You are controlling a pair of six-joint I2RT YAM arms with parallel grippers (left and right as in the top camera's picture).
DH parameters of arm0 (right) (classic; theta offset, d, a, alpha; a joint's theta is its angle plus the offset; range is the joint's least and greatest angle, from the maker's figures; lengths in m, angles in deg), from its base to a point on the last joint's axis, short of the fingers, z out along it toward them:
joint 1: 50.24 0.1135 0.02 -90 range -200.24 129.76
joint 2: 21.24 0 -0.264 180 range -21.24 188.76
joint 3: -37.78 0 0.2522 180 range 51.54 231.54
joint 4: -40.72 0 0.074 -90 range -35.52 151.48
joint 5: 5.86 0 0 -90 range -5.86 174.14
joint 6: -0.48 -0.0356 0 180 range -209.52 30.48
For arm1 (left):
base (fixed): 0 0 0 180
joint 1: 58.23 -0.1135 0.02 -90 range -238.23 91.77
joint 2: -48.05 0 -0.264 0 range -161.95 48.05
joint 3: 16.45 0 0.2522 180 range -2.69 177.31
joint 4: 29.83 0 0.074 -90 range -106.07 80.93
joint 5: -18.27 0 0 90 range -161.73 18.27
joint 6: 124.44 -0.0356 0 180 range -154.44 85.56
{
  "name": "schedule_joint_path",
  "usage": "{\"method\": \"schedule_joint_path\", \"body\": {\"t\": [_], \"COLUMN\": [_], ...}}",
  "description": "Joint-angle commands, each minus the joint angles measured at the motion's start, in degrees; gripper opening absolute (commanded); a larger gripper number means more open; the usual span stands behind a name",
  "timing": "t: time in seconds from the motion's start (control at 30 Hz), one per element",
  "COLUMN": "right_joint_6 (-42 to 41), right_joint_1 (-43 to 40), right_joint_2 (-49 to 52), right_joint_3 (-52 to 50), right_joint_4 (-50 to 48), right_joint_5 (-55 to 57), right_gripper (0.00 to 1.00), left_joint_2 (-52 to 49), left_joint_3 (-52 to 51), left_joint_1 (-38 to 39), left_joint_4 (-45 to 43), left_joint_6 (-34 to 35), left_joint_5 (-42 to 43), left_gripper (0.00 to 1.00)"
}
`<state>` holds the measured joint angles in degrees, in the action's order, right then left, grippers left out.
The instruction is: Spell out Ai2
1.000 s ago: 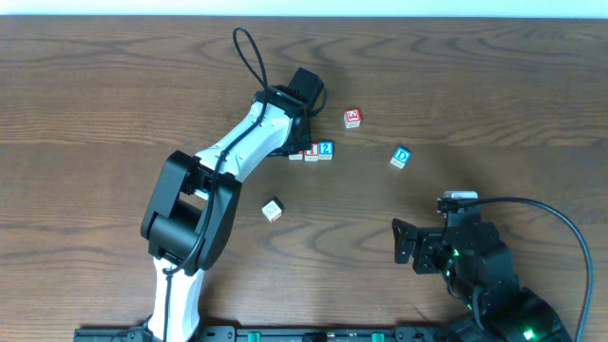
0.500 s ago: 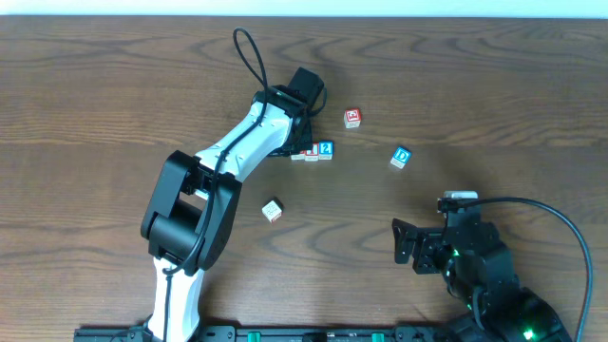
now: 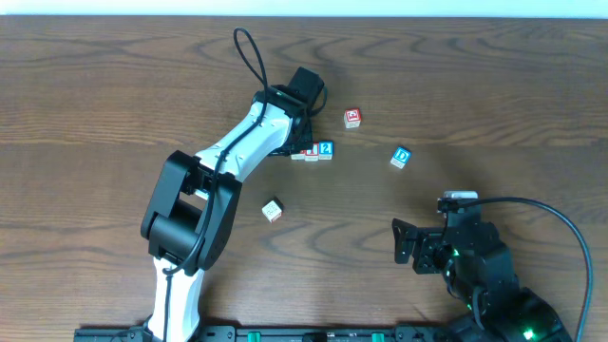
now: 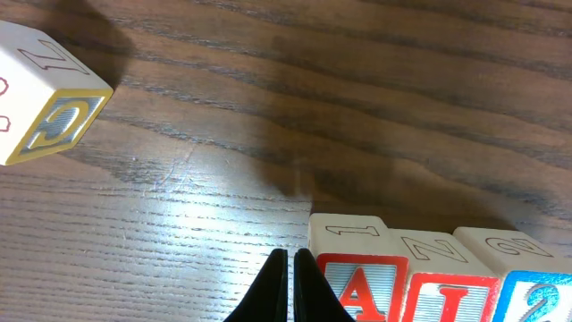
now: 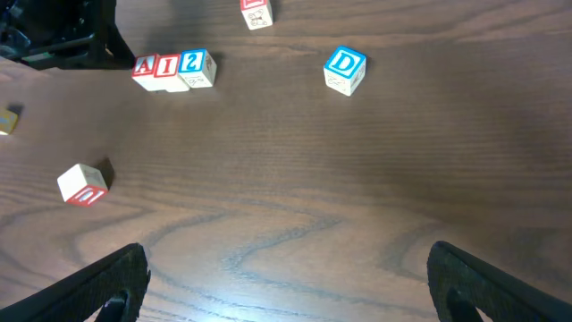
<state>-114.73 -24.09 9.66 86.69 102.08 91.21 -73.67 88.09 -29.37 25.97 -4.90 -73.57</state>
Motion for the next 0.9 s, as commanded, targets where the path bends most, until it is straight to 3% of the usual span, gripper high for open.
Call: {"method": "schedule_joint_path", "body": {"t": [0.0,0.87], "right_joint_6": [-0.5,-0.5], "right_joint_1": [-0.3,-0.3], "right_joint_2": [-0.1,-0.1], "right_joint_3": [0.0,0.0], "right_joint_4": [0.0,0.0], "right_joint_5": [0.0,0.0], "right_gripper": [0.99,0.99], "left_joint_2": [1.5,1.7], "left_joint_3": [1.7,1.7], "left_joint_1": [-0.4,-3.3], "left_joint_4": [0.1,1.1], "left_joint_6": [-1.2,-1.2], "left_joint_5": [0.0,-2.2], "left_gripper": [0.06,0.06]}}
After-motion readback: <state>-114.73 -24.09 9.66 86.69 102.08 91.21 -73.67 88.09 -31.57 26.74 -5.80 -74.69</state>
